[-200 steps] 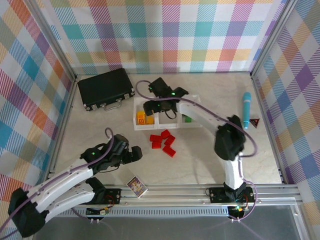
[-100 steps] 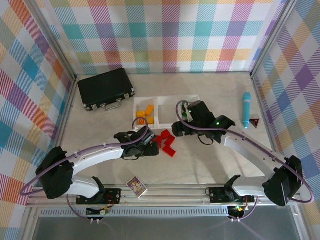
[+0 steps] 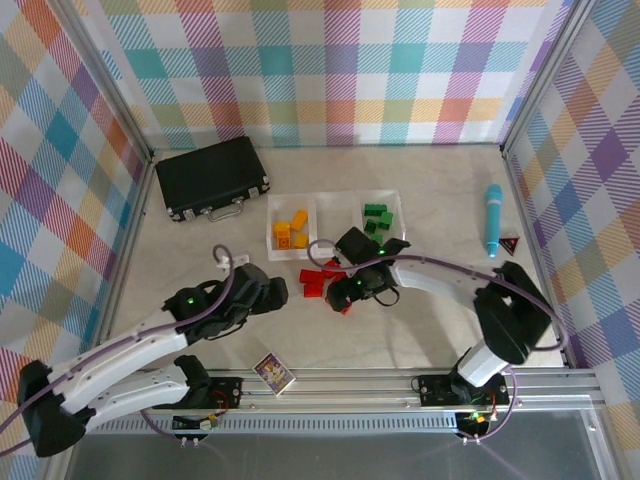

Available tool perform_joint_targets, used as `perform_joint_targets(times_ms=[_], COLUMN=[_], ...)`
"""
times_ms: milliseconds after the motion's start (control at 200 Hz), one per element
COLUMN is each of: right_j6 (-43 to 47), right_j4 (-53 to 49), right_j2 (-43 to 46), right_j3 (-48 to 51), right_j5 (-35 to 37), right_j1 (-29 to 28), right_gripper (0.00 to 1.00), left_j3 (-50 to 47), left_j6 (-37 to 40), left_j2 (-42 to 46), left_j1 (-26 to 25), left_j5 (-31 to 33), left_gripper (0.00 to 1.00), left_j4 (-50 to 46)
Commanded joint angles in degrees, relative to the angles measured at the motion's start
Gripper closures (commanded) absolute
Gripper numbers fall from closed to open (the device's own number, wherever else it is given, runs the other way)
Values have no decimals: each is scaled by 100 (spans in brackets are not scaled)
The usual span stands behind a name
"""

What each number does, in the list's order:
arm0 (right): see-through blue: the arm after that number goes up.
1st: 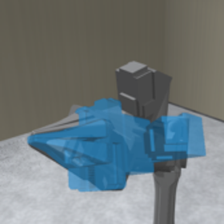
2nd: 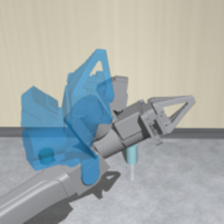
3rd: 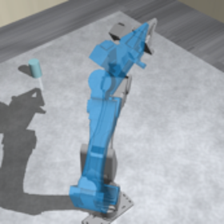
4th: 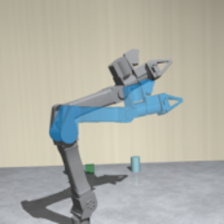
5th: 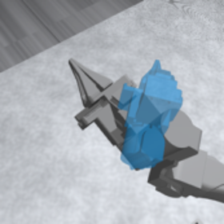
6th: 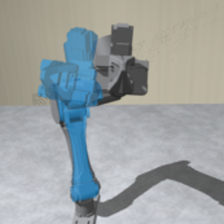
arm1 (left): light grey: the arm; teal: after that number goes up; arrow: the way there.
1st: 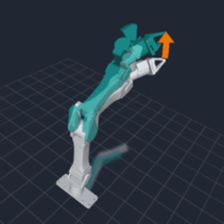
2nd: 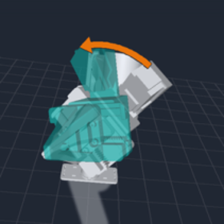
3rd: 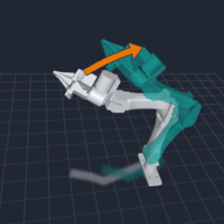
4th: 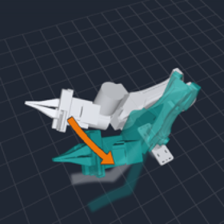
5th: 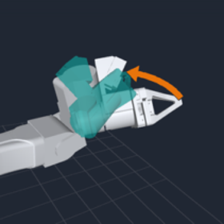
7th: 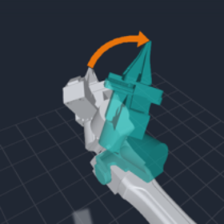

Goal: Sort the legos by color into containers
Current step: Pick up the lego from the bottom-center of the table, then place the lego in the container.

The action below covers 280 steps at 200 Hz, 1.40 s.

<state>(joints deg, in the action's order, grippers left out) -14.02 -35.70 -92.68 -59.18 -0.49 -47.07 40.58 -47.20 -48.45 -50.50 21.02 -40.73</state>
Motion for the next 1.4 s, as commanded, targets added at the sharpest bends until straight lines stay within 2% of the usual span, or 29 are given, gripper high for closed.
perform_joint_targets(times_ms=[0,105,285,540,660,720,765,930,1035,1165,1290,1395], right_j6=[206,205,316,384,368,357,353,317,271,188,-21,-110], right_j4=[-8,-91,-191,-410,-470,-555,-628,-948,-1099,-1230,-1327,-1488], right_j2=[-273,-584,-1063,-1572,-1639,-1644,-1631,-1371,-977,-574,-541,-946], right_j3=[-332,-533,-752,-1029,-1069,-1103,-1129,-1261,-1435,-1949,-2730,-3639], right_j5=[46,206,361,398,497,555,609,734,691,762,818,809], right_j1=[-118,-238,-432,-551,-575,-583,-593,-619,-612,-502,35,558], right_gripper=[12,12,14,27,43,59,67,82,86,86,85,85], left_j3=[-177,-264,-318,-391,-429,-449,-475,-551,-561,-542,-577,-611], left_j6=[-57,-105,-105,-112,-140,-155,-167,-236,-246,-230,-254,-261], left_j2=[542,807,783,770,790,828,841,803,823,921,1003,1002], left_j1=[29,28,37,40,40,40,36,40,40,40,40,39], left_j5=[361,436,482,512,555,579,586,606,612,649,615,552], left_gripper=[0,0,0,0,0,0,0,0,0,0,0,0], left_j4=[-421,-573,-713,-647,-697,-711,-688,-674,-688,-686,-660,-630])
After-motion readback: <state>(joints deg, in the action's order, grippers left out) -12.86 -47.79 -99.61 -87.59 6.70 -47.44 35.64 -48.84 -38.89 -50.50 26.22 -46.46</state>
